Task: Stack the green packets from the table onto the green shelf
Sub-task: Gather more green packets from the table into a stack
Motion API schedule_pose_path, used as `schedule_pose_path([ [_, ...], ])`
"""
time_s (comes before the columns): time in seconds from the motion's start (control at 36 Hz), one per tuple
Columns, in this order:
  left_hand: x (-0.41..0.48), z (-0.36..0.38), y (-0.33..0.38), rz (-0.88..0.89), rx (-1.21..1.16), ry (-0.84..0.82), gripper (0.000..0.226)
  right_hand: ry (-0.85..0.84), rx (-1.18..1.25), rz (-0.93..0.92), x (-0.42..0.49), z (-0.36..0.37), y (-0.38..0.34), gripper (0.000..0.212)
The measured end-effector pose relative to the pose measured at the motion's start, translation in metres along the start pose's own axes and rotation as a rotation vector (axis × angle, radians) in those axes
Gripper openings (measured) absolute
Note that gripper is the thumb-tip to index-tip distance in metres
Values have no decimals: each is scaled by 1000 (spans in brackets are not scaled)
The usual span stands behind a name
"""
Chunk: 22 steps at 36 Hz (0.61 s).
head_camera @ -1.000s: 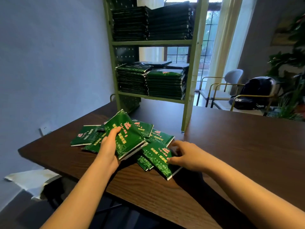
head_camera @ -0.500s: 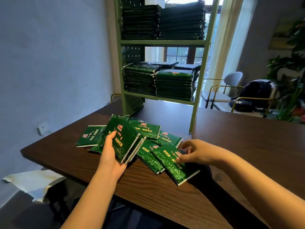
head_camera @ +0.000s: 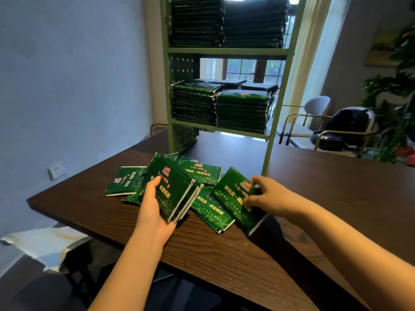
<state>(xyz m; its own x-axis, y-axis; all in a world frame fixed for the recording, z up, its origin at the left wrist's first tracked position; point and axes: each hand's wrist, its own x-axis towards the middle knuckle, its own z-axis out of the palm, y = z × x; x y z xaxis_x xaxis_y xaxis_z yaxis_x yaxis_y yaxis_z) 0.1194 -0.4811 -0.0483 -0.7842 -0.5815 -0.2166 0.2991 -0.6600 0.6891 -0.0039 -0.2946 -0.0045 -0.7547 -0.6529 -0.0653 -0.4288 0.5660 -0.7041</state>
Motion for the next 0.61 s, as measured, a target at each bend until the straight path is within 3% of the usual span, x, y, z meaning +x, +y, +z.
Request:
schedule_pose_path([
  [0.08,-1,0,0,2,0,-4,27,18,188,-26,4,0,-9,18],
  [0.14,-1,0,0,8,-4,-10,28,-8,177,-31,10,2,-16,18],
  [0.28,-2,-1,1,17,-46,5,30,-95,-13,21,20,22,-27,23],
  [0.44,0,-2,1,-7,-59,12,30,-50,-333,-58,20,43,-36,20],
  [0.61,2,0,1,-23,-60,29,28,-73,-362,-74,16,47,-39,24],
])
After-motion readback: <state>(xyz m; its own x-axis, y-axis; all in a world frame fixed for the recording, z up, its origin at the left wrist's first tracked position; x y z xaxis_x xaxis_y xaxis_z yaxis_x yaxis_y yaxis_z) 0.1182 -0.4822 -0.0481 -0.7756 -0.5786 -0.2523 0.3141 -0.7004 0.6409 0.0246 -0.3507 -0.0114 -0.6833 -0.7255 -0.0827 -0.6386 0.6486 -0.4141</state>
